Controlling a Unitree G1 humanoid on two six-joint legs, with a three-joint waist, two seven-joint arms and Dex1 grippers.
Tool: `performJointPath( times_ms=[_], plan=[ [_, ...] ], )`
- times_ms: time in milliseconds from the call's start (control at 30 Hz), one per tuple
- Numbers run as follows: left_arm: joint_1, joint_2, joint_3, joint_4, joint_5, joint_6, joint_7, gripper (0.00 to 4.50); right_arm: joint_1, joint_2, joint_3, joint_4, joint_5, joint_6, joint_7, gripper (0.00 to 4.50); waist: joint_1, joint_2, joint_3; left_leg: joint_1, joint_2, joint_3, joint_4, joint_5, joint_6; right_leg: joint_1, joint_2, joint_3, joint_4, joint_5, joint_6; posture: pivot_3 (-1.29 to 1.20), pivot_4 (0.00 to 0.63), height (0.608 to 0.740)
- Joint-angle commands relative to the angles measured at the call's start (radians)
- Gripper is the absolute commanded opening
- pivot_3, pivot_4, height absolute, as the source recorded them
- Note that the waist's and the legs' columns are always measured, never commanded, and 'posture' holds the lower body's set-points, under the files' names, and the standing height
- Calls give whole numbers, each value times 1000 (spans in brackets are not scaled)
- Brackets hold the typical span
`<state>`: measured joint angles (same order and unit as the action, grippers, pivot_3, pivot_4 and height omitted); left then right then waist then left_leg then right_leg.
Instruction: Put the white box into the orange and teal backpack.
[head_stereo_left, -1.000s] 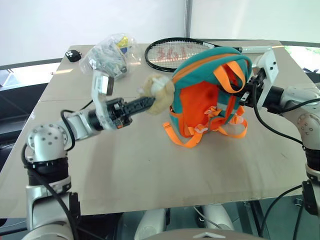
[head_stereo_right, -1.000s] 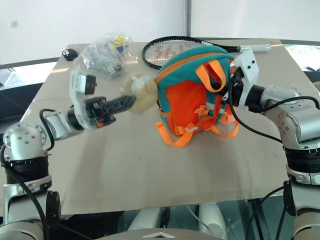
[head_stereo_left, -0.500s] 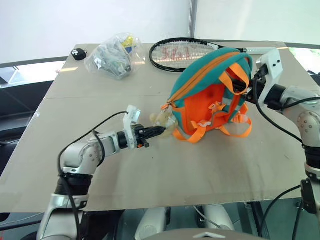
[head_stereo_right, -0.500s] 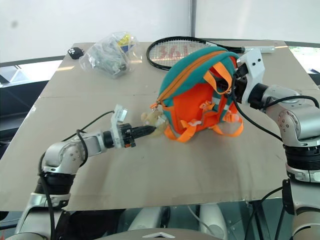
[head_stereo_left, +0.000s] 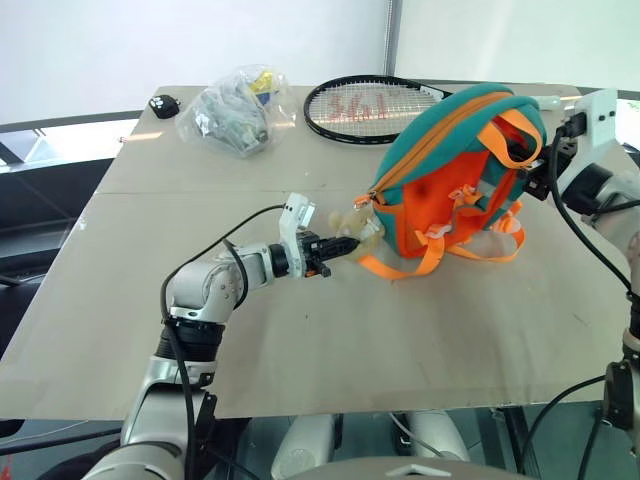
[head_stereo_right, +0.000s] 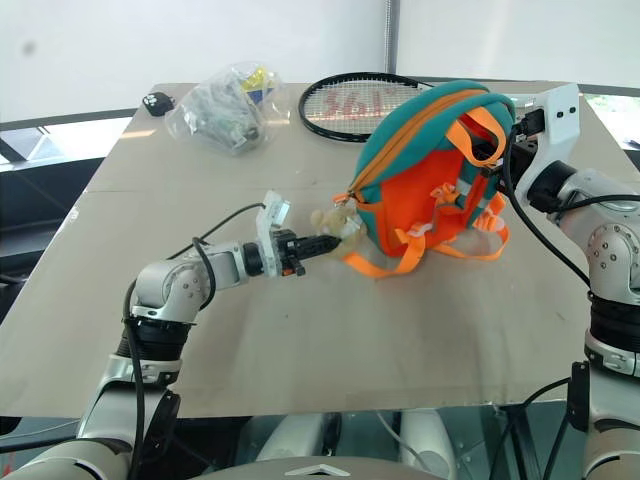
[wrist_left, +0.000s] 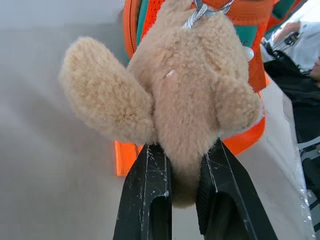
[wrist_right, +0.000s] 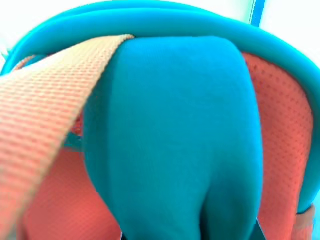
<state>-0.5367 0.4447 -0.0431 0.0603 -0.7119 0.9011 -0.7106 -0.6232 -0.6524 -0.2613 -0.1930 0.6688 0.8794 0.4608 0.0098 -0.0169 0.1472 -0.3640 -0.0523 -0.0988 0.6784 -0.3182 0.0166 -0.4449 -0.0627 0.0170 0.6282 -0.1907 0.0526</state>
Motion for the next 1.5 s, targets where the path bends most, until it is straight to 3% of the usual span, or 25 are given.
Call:
performJointPath(
  times_ms=[33, 233, 467, 667, 733, 767, 833, 1033, 1067, 1333, 1500],
  plan=[
    [-20, -20, 39, -28, -22, 79, 51, 26, -108, 61, -199, 7, 120, 21, -147, 0, -4, 0, 0, 0, 0, 0, 0, 0, 0, 0, 0, 0, 0, 0, 0, 0, 150, 740],
    [31, 58, 17, 58, 83, 54, 48, 26, -248, 71, -352, 175, 187, 9, -331, 0, -11, 1, 0, 0, 0, -1, -1, 0, 0, 0, 0, 0, 0, 0, 0, 0, 150, 740],
    [27, 32, 14, 37, 78, 16, 58, 20, -179, 72, -292, 112, 237, 37, -326, 0, -28, 1, 0, 1, 2, 3, -4, 0, 0, -2, 0, 0, -2, 0, 0, 0, 150, 740],
    [36, -35, 58, -17, 70, -157, 19, 20, 32, -28, -103, -133, 187, 46, -143, 0, -23, 1, 0, 1, 2, 3, -4, 0, 0, -2, 0, -1, -1, 0, 0, 0, 150, 740],
    [42, -32, 95, -62, 27, -181, -24, 1025, 107, -75, -75, -183, 132, -1, -86, 701, -25, 1, 0, 1, 2, 3, -4, 0, 0, -2, 0, 0, 0, 0, 1, 0, 150, 740],
    [57, -12, 101, -100, 17, -206, -74, 1290, 138, -92, -79, -200, 118, -16, -69, 978, -26, 1, 0, 1, 2, 3, -4, 0, 0, -2, 0, 0, 0, 0, 1, 0, 150, 740],
    [80, 29, 108, -141, 19, -224, -126, 2338, 206, -149, -66, -235, 72, -47, -16, 1923, -27, 1, 0, 2, 2, 4, -4, 0, 0, -2, 1, 1, 0, 0, 1, 0, 150, 740],
    [154, 140, 133, -210, 34, -266, -236, 4405, 390, -234, -126, -349, 115, -41, 143, 4119, -19, 1, 0, 2, 2, 4, -4, 0, 0, -1, 2, 0, -1, 0, 1, 0, 150, 740],
    [171, 154, 135, -226, 36, -269, -242, 4500, 420, -239, -144, -363, 124, -48, 160, 4476, -19, 1, 0, 2, 2, 3, -4, 0, 1, 0, 3, -1, -2, 0, 1, 0, 150, 740],
    [355, 233, 194, -336, 53, -317, -249, 4500, 708, -273, -314, -433, 85, -129, 336, 4476, -11, 1, 0, 3, 3, 4, -5, -1, 1, 0, 4, 0, -2, 0, 1, 0, 150, 740],
    [450, 249, 216, -394, 90, -378, -241, 4500, 830, -259, -369, -396, -4, -201, 357, 4476, -4, 1, 0, 5, 4, 6, -4, -1, 1, 2, 5, 1, -2, 0, 0, 0, 150, 740]
  ],
)
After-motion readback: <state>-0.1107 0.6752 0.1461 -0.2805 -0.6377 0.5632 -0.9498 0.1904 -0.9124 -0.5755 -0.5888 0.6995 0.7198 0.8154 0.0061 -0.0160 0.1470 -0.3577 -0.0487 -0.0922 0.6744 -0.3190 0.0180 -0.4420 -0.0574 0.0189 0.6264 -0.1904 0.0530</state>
